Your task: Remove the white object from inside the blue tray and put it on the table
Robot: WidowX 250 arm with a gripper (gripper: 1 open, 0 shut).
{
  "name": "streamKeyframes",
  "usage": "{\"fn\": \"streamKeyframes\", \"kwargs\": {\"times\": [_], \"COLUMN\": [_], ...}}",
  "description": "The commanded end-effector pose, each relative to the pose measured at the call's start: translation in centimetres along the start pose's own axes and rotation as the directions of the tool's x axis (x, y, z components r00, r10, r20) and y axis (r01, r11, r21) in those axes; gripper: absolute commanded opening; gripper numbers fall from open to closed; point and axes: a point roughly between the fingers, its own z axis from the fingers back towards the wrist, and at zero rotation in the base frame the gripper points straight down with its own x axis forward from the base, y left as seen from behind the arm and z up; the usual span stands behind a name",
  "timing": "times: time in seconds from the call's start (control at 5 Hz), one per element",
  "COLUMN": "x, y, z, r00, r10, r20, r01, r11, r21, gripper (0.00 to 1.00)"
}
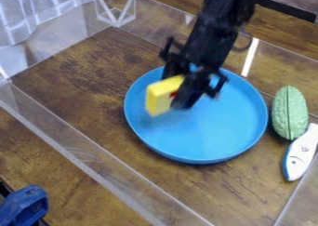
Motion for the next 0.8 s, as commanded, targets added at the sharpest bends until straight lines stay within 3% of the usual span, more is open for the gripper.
{"fn": "streamKeyframes", "kwargs": {"times": [0.0, 0.2, 0.6], "x": [0.7, 1.7, 4.4], "y": [0.2, 0.1, 0.6], "z": [5.1, 7.1, 9.1], "r00": [0.998, 0.998, 0.994], "r10": [-0.015, -0.028, -0.083], "r20": [0.054, 0.056, 0.065], "r01": [0.013, 0.024, 0.075], "r11": [0.999, 0.997, 0.991], "r21": [0.044, 0.070, 0.114], "gripper": [0.00, 0.00, 0.00]}}
